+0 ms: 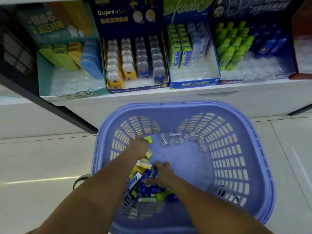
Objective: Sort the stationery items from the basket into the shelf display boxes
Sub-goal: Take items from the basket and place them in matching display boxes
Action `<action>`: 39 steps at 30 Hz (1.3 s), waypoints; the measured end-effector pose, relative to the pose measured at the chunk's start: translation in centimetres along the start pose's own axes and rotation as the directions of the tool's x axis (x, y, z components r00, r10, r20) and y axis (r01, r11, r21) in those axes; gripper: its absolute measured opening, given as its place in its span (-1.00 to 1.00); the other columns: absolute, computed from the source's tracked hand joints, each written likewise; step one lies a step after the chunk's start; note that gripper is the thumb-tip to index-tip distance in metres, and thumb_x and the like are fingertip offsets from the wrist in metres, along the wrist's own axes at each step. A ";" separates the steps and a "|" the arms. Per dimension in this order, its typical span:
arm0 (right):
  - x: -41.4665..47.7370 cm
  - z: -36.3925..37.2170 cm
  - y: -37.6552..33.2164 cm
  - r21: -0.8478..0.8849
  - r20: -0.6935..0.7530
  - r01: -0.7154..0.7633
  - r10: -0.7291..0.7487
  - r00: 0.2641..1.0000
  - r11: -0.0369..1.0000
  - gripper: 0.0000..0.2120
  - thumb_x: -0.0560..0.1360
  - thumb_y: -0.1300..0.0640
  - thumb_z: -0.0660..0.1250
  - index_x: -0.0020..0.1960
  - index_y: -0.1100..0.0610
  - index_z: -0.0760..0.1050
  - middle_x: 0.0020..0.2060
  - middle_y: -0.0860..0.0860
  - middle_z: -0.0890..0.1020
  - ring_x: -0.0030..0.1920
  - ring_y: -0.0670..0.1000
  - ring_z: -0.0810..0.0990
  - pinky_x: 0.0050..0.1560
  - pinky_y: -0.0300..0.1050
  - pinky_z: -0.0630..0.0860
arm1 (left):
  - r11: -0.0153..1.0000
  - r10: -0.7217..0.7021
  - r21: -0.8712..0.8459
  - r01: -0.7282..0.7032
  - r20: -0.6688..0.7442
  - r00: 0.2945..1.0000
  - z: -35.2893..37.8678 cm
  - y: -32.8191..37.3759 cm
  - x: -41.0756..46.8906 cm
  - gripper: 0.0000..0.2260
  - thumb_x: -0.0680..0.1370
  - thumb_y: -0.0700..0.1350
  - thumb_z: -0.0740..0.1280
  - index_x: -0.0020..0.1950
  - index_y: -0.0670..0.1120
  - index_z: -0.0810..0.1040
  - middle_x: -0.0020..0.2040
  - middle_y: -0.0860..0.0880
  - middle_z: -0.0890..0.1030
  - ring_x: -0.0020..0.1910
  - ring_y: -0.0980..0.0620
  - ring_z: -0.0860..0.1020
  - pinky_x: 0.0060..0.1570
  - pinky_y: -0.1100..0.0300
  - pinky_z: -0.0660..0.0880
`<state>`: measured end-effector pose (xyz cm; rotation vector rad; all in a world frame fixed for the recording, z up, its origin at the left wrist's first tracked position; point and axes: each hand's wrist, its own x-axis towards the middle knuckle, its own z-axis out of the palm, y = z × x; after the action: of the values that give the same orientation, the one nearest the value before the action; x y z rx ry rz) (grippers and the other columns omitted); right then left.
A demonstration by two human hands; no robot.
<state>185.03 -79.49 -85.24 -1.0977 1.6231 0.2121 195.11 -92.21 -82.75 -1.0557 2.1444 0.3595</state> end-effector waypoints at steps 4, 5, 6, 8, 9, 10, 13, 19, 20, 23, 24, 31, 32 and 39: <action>-0.1 -0.8 -0.2 -0.030 0.041 0.041 -0.039 0.998 0.999 -0.29 0.33 -0.28 0.42 0.32 0.03 0.26 0.30 0.14 0.19 0.19 0.21 0.41 0.19 0.08 0.44 | 0.969 0.177 0.169 -0.182 0.041 0.983 -0.2 -0.2 -1.0 -0.54 0.57 -0.19 0.25 0.46 -0.11 0.25 0.43 -0.16 0.30 0.45 -0.18 0.19 0.38 -0.04 0.23; -0.2 -1.0 -0.3 -0.032 0.053 0.061 -0.059 0.997 0.998 -0.35 0.36 -0.24 0.42 0.28 0.05 0.28 0.24 0.13 0.23 0.13 0.17 0.42 0.15 0.05 0.45 | 0.956 0.225 0.184 -0.229 0.043 0.973 -0.1 -0.2 -1.3 -0.48 0.55 -0.20 0.29 0.48 -0.14 0.20 0.47 -0.18 0.24 0.46 -0.17 0.17 0.42 -0.01 0.18; -0.3 -1.0 -0.3 -0.034 0.061 0.090 -0.088 0.994 0.995 -0.40 0.38 -0.21 0.42 0.24 0.07 0.28 0.17 0.10 0.27 0.06 0.13 0.41 0.09 0.01 0.44 | 0.950 0.254 0.176 -0.259 0.050 0.966 0.1 -0.1 -1.6 -0.39 0.52 -0.20 0.34 0.50 -0.17 0.13 0.49 -0.19 0.18 0.47 -0.16 0.16 0.43 0.01 0.16; -0.6 -1.1 -0.4 -0.042 0.064 0.145 -0.142 0.988 0.989 -0.47 0.41 -0.16 0.41 0.19 0.10 0.28 0.04 0.05 0.33 -0.03 0.07 0.36 -0.02 -0.06 0.37 | 0.948 0.274 0.153 -0.279 0.053 0.960 0.6 0.3 -2.3 -0.24 0.46 -0.20 0.42 0.52 -0.21 0.03 0.51 -0.20 0.11 0.47 -0.16 0.14 0.41 0.04 0.18; -0.7 -1.1 -0.4 -0.036 0.057 0.164 -0.162 0.985 0.986 -0.50 0.42 -0.14 0.42 0.15 0.11 0.29 0.00 0.04 0.35 -0.04 0.05 0.35 -0.06 -0.08 0.34 | 0.945 0.283 0.157 -0.287 0.044 0.958 0.8 0.4 -2.4 -0.20 0.45 -0.21 0.44 0.52 -0.21 0.00 0.51 -0.19 0.09 0.48 -0.15 0.12 0.41 0.04 0.18; -0.7 -1.3 -0.4 -0.016 0.056 0.176 -0.175 0.983 0.984 -0.54 0.41 -0.12 0.43 0.08 0.10 0.29 -0.03 0.04 0.38 -0.06 0.05 0.35 -0.09 -0.09 0.32 | 0.939 0.297 0.169 -0.298 0.032 0.954 0.8 0.5 -2.5 -0.18 0.45 -0.21 0.45 0.53 -0.21 -0.02 0.52 -0.18 0.08 0.49 -0.15 0.10 0.42 0.05 0.17; -0.8 -1.5 -0.3 0.057 0.089 0.184 -0.189 0.978 0.981 -0.58 0.39 -0.07 0.47 0.06 0.12 0.37 0.02 0.07 0.45 -0.04 0.04 0.38 -0.09 -0.12 0.33 | 0.905 0.346 0.251 -0.344 0.036 0.938 0.5 0.4 -2.4 -0.11 0.43 -0.11 0.49 0.54 -0.19 -0.05 0.54 -0.16 0.04 0.52 -0.13 0.04 0.46 0.04 0.09; -0.8 -1.6 -1.0 0.186 0.067 0.186 -0.201 0.977 0.965 -0.56 0.28 0.09 0.58 -0.06 0.14 0.37 -0.09 0.07 0.44 -0.12 0.04 0.42 -0.17 -0.09 0.40 | 0.886 0.333 0.312 -0.343 0.086 0.939 0.5 0.2 -1.9 -0.13 0.42 -0.04 0.50 0.51 -0.24 0.02 0.51 -0.21 0.11 0.50 -0.14 0.10 0.45 0.02 0.12; -0.8 -1.7 -1.2 0.183 0.066 0.197 -0.212 0.975 0.963 -0.57 0.28 0.12 0.59 -0.03 0.14 0.39 -0.08 0.05 0.44 -0.12 0.03 0.43 -0.17 -0.10 0.41 | 0.894 0.332 0.293 -0.339 0.076 0.940 0.6 0.1 -1.8 -0.18 0.43 -0.08 0.48 0.50 -0.24 0.06 0.50 -0.22 0.13 0.48 -0.15 0.13 0.42 0.01 0.17; -0.8 -1.8 -1.2 0.175 0.065 0.222 -0.236 0.970 0.959 -0.50 0.29 0.14 0.58 0.16 0.18 0.47 0.00 0.00 0.43 -0.06 0.01 0.47 -0.07 -0.09 0.49 | 0.926 0.326 0.173 -0.336 0.084 0.942 0.8 0.0 -1.5 -0.33 0.48 -0.10 0.45 0.45 -0.21 0.17 0.44 -0.22 0.24 0.40 -0.17 0.26 0.31 0.00 0.30; -0.7 -1.9 -1.0 0.196 0.073 0.219 -0.237 0.969 0.956 -0.49 0.30 0.15 0.57 0.18 0.18 0.49 0.03 0.01 0.45 -0.05 0.02 0.49 -0.07 -0.11 0.52 | 0.937 0.321 0.110 -0.332 0.106 0.941 1.0 0.1 -1.5 -0.34 0.48 -0.06 0.45 0.44 -0.21 0.19 0.43 -0.22 0.26 0.37 -0.17 0.29 0.28 0.00 0.32; -1.0 -4.7 1.6 0.159 0.070 0.205 -0.218 0.973 0.966 -0.70 0.36 0.13 0.53 0.02 0.24 0.60 -0.15 0.07 0.55 -0.15 -0.01 0.52 -0.17 -0.18 0.44 | 0.958 0.287 -0.023 -0.287 0.157 0.945 1.3 2.2 -1.3 -0.28 0.50 0.05 0.41 0.47 -0.23 0.13 0.42 -0.24 0.29 0.33 -0.21 0.35 0.26 -0.06 0.36; -1.2 -5.1 2.0 0.173 0.075 0.182 -0.197 0.977 0.968 -0.74 0.36 0.16 0.52 -0.01 0.24 0.58 -0.18 0.06 0.53 -0.18 -0.03 0.51 -0.20 -0.19 0.43 | 0.960 0.280 -0.045 -0.276 0.178 0.943 1.2 2.6 -1.1 -0.24 0.51 0.05 0.40 0.50 -0.24 0.06 0.46 -0.23 0.24 0.37 -0.21 0.32 0.29 -0.06 0.35; -2.3 -8.1 5.1 0.184 -0.005 0.154 -0.156 0.988 0.971 -0.84 0.35 0.21 0.52 -0.14 0.16 0.57 -0.23 0.03 0.56 -0.22 -0.05 0.52 -0.31 -0.27 0.42 | 0.968 0.248 -0.098 -0.232 0.215 0.945 1.9 4.7 -0.8 -0.34 0.55 0.16 0.28 0.49 -0.20 0.16 0.39 -0.21 0.35 0.27 -0.20 0.41 0.12 -0.02 0.40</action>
<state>175.68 -80.63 -82.29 -1.0731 1.5077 -0.0350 192.73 -87.78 -83.83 -0.7503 2.0680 0.6443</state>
